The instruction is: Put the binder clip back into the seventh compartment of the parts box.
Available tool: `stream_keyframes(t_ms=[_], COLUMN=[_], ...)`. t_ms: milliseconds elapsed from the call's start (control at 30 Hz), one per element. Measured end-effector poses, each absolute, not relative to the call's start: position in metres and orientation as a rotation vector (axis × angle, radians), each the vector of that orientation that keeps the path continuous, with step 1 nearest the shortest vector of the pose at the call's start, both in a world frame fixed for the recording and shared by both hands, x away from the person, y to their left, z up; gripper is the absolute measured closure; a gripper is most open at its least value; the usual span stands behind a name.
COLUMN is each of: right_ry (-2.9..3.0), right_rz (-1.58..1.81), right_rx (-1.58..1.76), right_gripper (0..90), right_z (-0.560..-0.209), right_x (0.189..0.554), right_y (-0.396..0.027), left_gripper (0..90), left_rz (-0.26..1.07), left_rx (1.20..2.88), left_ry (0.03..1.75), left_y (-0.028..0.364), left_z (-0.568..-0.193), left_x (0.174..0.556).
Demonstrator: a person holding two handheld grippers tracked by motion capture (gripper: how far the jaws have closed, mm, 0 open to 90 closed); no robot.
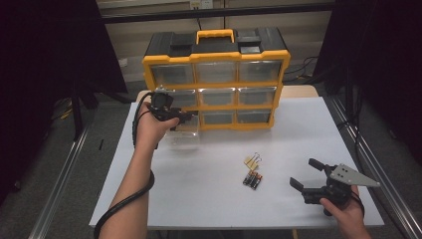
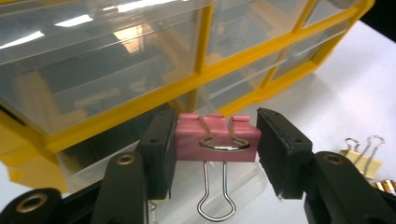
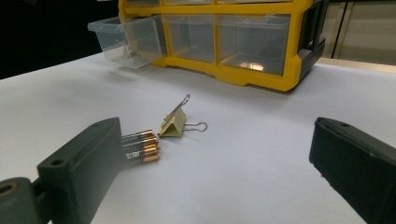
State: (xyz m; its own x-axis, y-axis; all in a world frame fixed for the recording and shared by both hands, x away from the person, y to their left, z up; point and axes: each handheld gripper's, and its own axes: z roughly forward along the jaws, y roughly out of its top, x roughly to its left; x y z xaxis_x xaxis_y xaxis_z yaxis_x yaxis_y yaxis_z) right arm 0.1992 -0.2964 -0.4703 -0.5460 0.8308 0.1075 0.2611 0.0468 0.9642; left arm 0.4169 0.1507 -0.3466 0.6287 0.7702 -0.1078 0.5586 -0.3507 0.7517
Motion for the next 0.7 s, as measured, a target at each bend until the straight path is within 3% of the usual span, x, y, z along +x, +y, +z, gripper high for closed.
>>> stream_keyframes(t_ms=[600,700], right_ry=[1.849,1.838], right_rz=[1.518,1.519], right_rx=[1.088,1.098], right_gripper=[2.5,2.5], right_z=[-0.471,-0.471], right_x=[0.199,0.2], right_y=[-0.299,-0.299], left_gripper=[50.0,45.7], left_rz=[0.329,0.323], left_rx=[2.02,2.009], left_ry=[1.088,1.089], left_y=[0.151,0.153], left_z=[-0.365,-0.366], left_x=[0.428,0.428])
